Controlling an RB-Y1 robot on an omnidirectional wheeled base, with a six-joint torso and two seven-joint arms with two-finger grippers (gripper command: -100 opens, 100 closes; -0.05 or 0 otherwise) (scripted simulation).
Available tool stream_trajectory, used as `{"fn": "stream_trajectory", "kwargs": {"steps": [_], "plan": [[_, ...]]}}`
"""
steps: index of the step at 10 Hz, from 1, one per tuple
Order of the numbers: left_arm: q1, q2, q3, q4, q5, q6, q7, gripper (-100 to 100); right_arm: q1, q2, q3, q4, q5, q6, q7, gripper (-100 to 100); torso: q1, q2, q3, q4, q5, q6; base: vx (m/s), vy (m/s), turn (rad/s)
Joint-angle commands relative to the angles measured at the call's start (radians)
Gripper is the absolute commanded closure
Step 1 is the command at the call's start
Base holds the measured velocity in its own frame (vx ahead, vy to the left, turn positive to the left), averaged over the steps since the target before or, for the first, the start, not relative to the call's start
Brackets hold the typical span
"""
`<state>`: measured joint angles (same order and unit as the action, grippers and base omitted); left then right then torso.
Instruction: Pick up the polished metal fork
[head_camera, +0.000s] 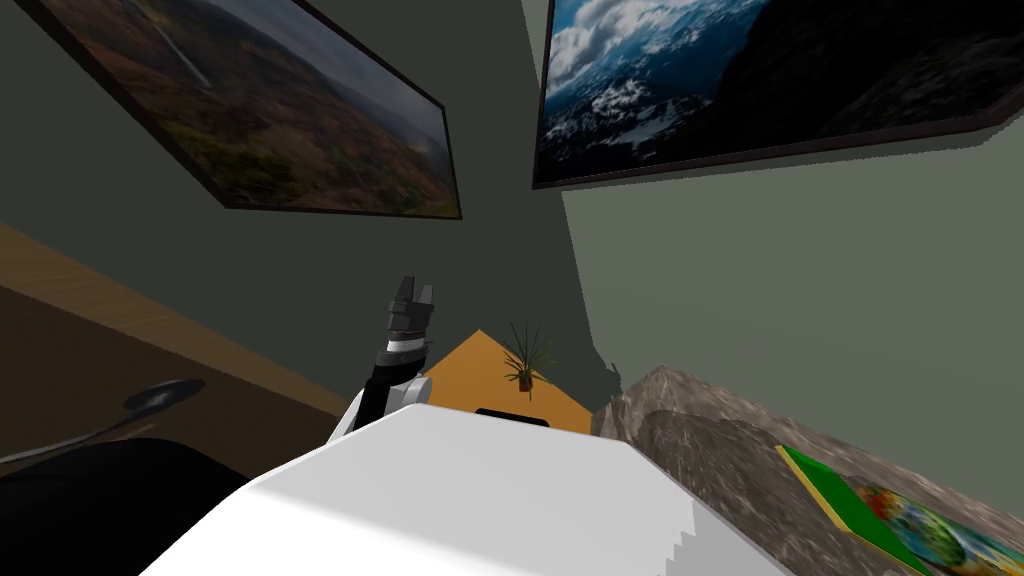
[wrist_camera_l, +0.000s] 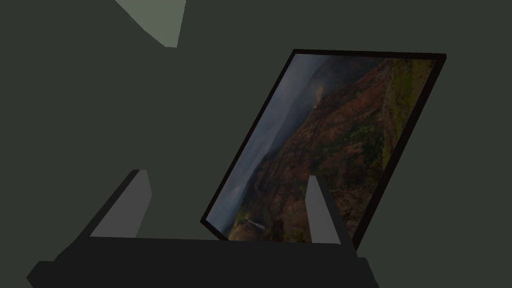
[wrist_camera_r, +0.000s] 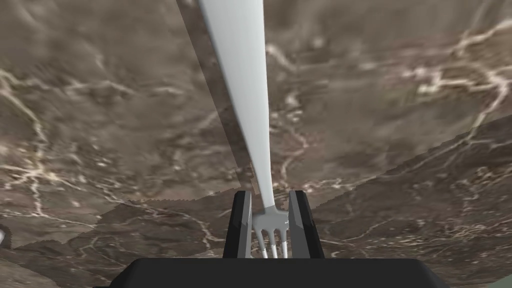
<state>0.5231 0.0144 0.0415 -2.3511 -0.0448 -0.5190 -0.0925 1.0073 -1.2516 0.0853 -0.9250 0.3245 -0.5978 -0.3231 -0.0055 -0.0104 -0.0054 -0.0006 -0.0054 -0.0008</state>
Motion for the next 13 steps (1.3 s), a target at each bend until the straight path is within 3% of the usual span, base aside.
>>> {"fn": "stream_trajectory", "kwargs": {"steps": [1, 2, 3, 4, 5, 6, 11, 12, 13], "plan": [[0.0, 0.0, 0.0, 0.0, 0.0, 0.0, 0.0, 0, 0.008, 0.015, -0.002, 0.035, -0.024, -0.044, 0.05, 100, 0.0, 0.0, 0.0, 0.0, 0.0, 0.0, 0.128, -0.02, -0.043], [0.0, 0.0, 0.0, 0.0, 0.0, 0.0, 0.0, 0, 0.008, 0.015, -0.002, 0.035, -0.024, -0.044, 0.062, 100, 0.0, 0.0, 0.0, 0.0, 0.0, 0.001, 0.103, -0.025, -0.043], [0.0, 0.0, 0.0, 0.0, 0.0, 0.0, 0.0, 0, 0.023, 0.03, -0.006, 0.059, -0.045, -0.076, 0.1, 100, 0.0, 0.001, 0.0, 0.0, 0.0, 0.0, 0.113, -0.033, -0.07], [0.0, 0.0, 0.0, 0.0, 0.0, 0.0, 0.0, 0, 0.023, 0.03, -0.006, 0.059, -0.045, -0.076, 0.111, 100, 0.0, 0.001, 0.001, 0.0, 0.0, 0.001, 0.091, -0.028, -0.056], [0.0, 0.0, 0.0, 0.0, 0.0, 0.0, 0.0, 0, 0.037, 0.046, -0.01, 0.083, -0.066, -0.109, 0.147, 100, 0.0, 0.002, 0.001, 0.0, 0.0, 0.0, 0.104, -0.013, -0.085], [0.0, 0.0, 0.0, 0.0, 0.0, 0.0, 0.0, 0, 0.037, 0.046, -0.01, 0.083, -0.066, -0.109, 0.159, 100, 0.001, 0.002, 0.001, 0.0, 0.0, 0.002, 0.097, -0.001, -0.058], [0.0, 0.0, 0.0, 0.0, 0.0, 0.0, 0.0, 0, 0.081, 0.093, -0.023, 0.156, -0.129, -0.206, 0.297, 100, 0.001, 0.002, 0.001, 0.0, 0.0, 0.0, 0.109, -0.02, -0.065], [0.0, 0.0, 0.0, 0.0, 0.0, 0.0, 0.0, 0, 0.081, 0.093, -0.023, 0.156, -0.129, -0.206, 0.305, 100, 0.001, 0.002, 0.001, 0.0, 0.0, 0.001, 0.093, -0.01, -0.052], [0.0, 0.0, 0.0, 0.0, 0.0, 0.0, 0.0, 0, 0.095, 0.108, -0.027, 0.18, -0.15, -0.238, 0.344, 100, 0.001, 0.002, 0.001, 0.0, 0.0, 0.0, 0.109, -0.026, -0.061]]}}
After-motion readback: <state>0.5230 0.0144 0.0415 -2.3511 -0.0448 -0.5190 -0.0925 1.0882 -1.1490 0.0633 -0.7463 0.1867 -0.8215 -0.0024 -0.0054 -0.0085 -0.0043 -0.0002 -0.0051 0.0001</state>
